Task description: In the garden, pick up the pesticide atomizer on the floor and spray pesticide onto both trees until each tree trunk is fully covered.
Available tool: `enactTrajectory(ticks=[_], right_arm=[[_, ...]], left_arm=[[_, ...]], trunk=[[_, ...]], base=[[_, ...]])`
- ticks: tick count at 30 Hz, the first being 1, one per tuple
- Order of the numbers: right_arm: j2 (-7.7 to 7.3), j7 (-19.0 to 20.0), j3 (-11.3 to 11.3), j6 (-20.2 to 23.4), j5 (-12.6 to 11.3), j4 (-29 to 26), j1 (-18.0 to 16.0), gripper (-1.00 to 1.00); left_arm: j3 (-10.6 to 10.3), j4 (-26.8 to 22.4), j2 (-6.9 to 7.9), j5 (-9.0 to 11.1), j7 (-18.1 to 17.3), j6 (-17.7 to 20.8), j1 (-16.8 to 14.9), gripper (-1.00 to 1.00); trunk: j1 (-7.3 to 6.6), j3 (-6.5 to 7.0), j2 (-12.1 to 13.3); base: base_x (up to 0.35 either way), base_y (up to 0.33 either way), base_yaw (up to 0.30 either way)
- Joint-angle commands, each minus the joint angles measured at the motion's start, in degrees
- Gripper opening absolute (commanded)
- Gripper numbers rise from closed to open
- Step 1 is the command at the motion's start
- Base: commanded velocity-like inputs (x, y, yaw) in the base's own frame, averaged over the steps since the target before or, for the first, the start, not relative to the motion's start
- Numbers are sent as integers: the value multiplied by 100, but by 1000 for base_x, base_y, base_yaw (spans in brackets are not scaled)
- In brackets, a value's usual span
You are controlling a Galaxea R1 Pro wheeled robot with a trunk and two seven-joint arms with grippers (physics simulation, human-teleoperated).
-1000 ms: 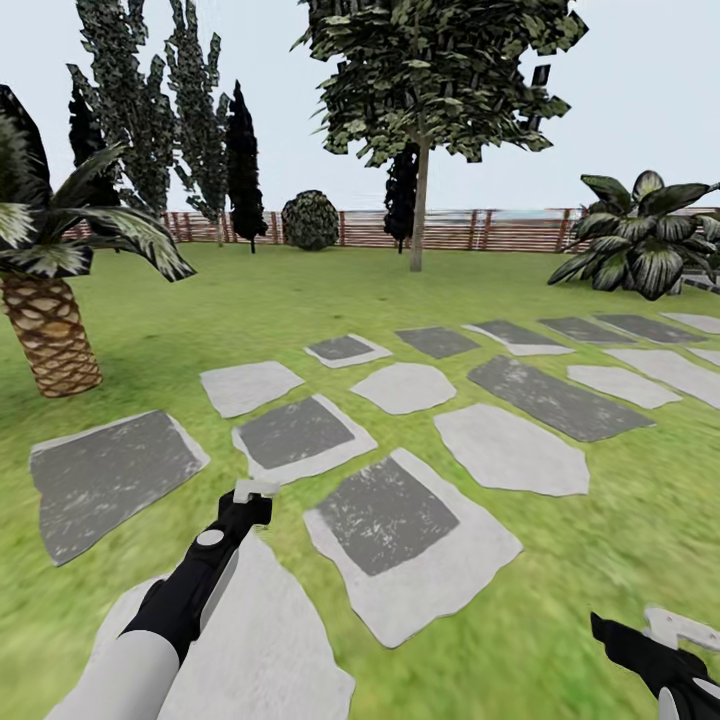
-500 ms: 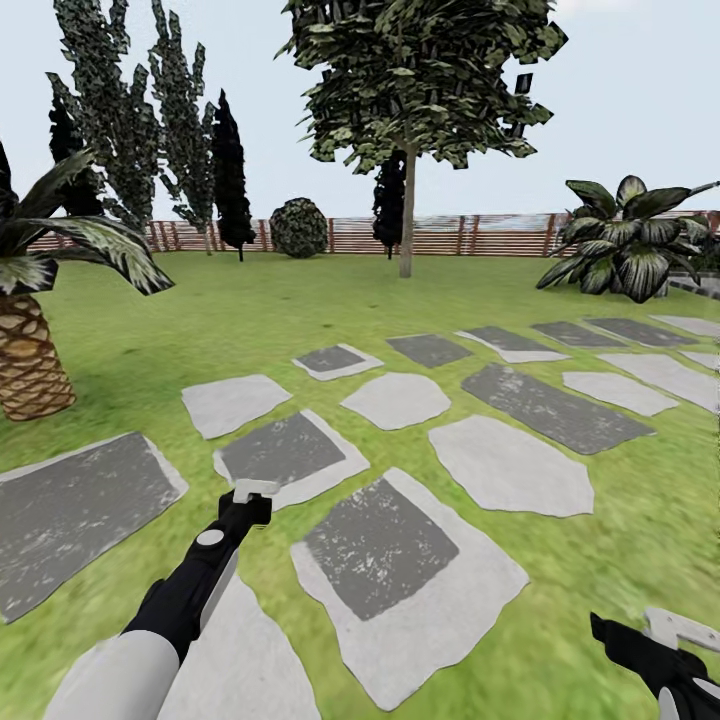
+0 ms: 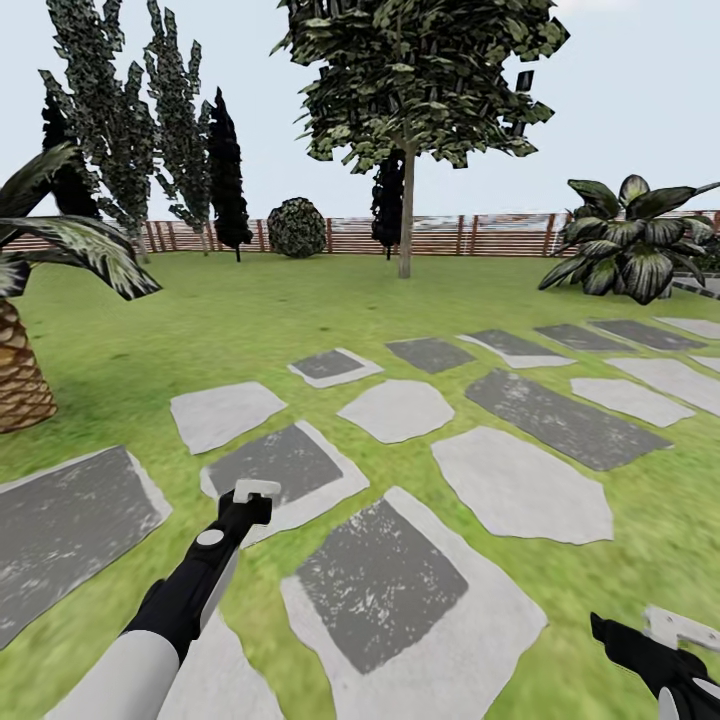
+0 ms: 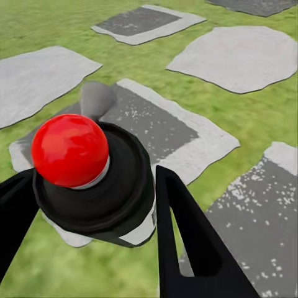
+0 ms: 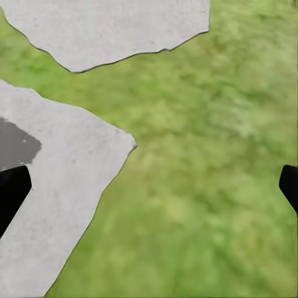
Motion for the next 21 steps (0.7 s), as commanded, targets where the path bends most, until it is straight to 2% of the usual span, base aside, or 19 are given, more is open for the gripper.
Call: enactTrajectory(ticks=[1,21], right_arm=[[0,-1,0,0,0,0,0,100],[0,-2,3,0,0,0,0,100]], left_arm=[[1,-1,0,-1,0,0,-2,-100],[0,-1,0,-1,0,0,1,-100]], trunk=[[0,0,0],[0,0,0]], base=[[329,0,0],[329,0,0]])
